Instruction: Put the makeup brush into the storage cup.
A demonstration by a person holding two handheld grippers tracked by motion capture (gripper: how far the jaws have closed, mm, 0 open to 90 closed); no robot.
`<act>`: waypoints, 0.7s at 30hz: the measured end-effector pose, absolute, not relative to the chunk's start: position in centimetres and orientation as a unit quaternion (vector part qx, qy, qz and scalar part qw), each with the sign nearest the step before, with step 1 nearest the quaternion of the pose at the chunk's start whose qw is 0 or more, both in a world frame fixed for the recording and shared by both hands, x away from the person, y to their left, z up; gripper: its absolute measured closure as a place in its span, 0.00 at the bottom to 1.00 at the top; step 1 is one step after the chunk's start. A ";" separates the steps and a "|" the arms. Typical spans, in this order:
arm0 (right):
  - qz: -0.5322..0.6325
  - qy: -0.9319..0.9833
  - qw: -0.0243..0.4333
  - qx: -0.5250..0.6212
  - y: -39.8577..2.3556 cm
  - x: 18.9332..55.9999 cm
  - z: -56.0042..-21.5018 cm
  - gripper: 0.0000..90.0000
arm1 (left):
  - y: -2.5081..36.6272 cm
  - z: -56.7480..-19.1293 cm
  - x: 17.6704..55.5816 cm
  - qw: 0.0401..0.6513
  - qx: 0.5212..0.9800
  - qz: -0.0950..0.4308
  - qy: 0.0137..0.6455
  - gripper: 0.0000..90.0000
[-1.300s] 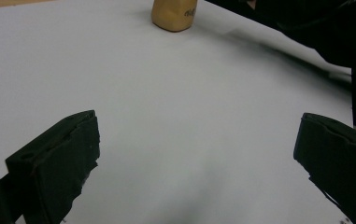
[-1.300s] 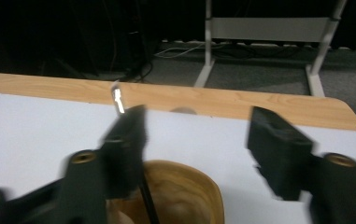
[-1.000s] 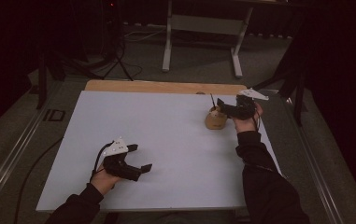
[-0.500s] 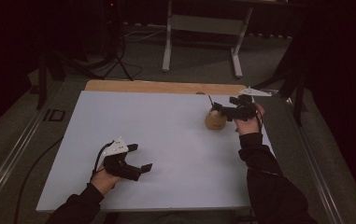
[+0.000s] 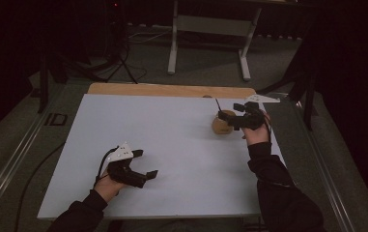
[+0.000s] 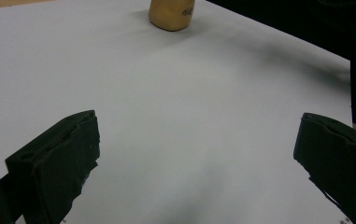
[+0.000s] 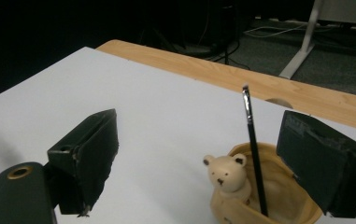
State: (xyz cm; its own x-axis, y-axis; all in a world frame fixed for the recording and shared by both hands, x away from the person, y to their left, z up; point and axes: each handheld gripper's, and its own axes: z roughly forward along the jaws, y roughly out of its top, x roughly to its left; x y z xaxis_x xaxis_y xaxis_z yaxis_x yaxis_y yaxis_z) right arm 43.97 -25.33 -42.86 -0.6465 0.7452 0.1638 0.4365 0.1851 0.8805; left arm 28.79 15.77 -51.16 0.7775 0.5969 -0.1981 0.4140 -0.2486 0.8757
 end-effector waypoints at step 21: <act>0.520 0.772 0.134 0.341 -24.4 39.5 -42.3 0.16 | 15.9 -51.0 28.7 0.525 0.785 0.084 0.318 0.01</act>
State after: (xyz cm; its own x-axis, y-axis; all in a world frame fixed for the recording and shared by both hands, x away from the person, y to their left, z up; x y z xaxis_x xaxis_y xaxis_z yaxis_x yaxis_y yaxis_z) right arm 39.45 -24.36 -42.25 -0.7319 0.6654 0.1470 0.3860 0.2270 0.8942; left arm 28.65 15.88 -51.00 0.7831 0.5882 -0.2017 0.4108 -0.2459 0.8779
